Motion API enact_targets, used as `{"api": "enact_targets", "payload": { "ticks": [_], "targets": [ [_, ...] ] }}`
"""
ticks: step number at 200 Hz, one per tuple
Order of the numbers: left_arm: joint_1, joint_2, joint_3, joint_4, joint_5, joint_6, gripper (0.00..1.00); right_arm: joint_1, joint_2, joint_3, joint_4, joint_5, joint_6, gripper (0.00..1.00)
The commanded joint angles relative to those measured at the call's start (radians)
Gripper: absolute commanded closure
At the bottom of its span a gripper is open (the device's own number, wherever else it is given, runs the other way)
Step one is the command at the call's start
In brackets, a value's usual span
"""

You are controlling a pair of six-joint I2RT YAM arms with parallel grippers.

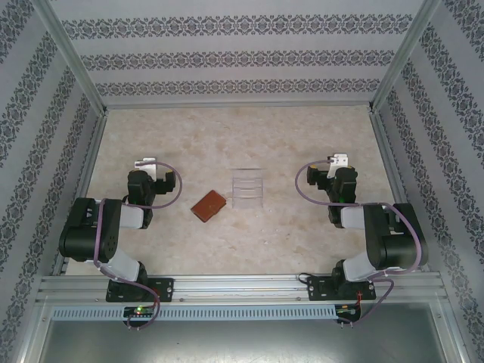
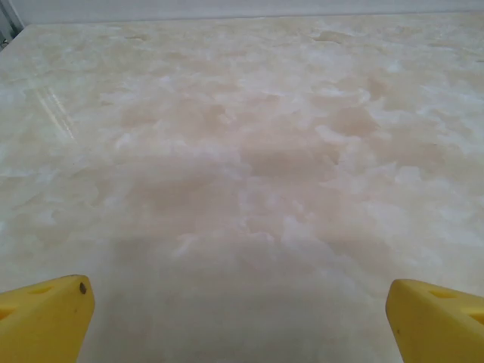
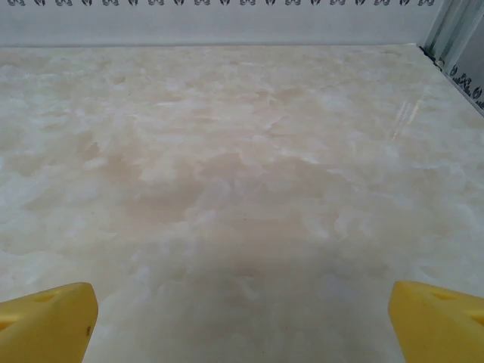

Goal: Take the credit cards out of the card holder

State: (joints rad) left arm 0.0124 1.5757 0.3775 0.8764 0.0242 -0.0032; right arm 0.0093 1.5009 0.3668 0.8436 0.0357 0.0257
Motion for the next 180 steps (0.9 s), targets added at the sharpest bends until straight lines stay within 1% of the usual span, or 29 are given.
{"api": "enact_targets", "payload": {
  "ticks": [1, 114, 143, 180],
  "targets": [
    [-0.012, 0.009, 0.016, 0.045, 0.013, 0.015, 0.00, 0.011, 0.007, 0.023, 0.037, -0.008, -0.006, 0.02],
    [-0.012, 0.009, 0.015, 0.046, 0.010, 0.014, 0.00, 0.002, 0.008, 0.024, 0.034, -0.022, 0.001, 0.02],
    [-0.012, 0.010, 0.013, 0.053, -0.035, -0.002, 0.00, 0.001, 0.008, 0.024, 0.034, -0.023, 0.001, 0.02],
    [-0.012, 0.010, 0.013, 0.053, -0.038, -0.001, 0.00, 0.001, 0.007, 0.024, 0.034, -0.022, 0.001, 0.02]
  ]
}}
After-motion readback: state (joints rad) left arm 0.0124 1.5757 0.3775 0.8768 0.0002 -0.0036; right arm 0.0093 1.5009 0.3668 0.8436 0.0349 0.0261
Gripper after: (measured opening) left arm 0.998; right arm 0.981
